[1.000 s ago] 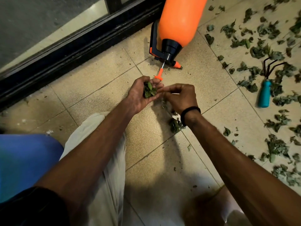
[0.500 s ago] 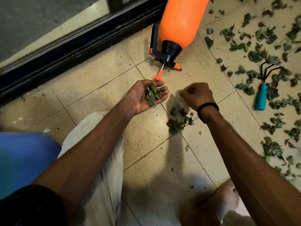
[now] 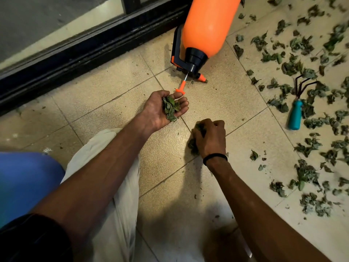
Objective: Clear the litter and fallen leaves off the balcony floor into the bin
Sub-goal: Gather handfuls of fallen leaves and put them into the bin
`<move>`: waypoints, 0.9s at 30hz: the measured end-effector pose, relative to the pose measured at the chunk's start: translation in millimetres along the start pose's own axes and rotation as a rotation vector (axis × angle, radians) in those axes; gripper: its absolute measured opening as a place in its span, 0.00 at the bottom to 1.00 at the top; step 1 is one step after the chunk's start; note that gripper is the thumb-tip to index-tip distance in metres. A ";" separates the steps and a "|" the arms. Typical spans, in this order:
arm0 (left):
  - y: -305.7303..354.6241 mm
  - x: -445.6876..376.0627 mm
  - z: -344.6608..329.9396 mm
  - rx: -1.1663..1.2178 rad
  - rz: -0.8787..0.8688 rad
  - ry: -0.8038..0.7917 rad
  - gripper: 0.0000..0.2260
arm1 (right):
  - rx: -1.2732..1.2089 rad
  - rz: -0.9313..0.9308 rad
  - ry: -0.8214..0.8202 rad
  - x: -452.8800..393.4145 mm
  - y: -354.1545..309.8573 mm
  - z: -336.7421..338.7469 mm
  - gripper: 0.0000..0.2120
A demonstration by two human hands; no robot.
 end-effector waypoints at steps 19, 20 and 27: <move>-8.3 3.0 -12.6 -0.147 0.032 -0.118 0.17 | -0.580 -0.124 0.119 -28.4 -34.7 53.0 0.05; -9.1 2.9 -13.4 -0.161 0.046 -0.122 0.17 | -0.557 -0.078 0.098 -30.4 -46.3 54.6 0.05; -13.1 1.2 -15.1 -0.177 0.062 -0.175 0.17 | -0.440 -0.007 0.197 -23.7 -64.7 64.5 0.06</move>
Point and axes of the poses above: each hand's wrist, its own x-axis away from the middle knuckle, its own z-axis out of the back of the hand, y = z × x, the point moved 2 cm from there along -x, towards the middle knuckle, and after that the axes turned 4 degrees about z, right-handed, at the moved point
